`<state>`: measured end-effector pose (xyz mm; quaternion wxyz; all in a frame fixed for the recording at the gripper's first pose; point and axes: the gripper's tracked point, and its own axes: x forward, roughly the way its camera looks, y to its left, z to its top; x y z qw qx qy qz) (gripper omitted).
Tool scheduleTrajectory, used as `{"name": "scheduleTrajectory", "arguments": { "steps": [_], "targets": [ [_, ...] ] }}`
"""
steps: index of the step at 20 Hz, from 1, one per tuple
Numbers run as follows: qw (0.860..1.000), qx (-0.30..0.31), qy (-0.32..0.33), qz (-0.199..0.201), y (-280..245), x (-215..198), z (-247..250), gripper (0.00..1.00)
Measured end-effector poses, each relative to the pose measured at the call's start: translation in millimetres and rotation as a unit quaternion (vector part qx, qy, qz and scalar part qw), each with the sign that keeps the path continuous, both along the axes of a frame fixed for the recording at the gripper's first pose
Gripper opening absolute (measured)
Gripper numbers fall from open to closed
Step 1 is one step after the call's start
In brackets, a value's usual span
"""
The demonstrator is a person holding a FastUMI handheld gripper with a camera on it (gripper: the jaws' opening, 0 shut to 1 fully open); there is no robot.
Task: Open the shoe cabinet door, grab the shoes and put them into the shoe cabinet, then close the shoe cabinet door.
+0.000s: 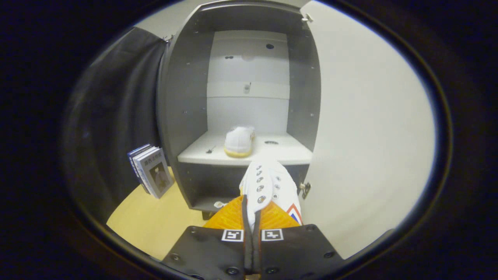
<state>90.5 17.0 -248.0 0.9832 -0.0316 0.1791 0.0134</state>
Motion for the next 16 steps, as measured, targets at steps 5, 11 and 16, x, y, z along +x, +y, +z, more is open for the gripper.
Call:
{"name": "scheduleTrajectory", "arguments": {
  "steps": [5,11,16],
  "targets": [
    [1.0,-0.003,-0.026,0.003,-14,70,40,0.03],
    [1.0,-0.021,-0.013,0.004,-42,168,44,0.03],
    [1.0,-0.023,0.001,0.021,-39,237,28,0.03]
  ]
}}
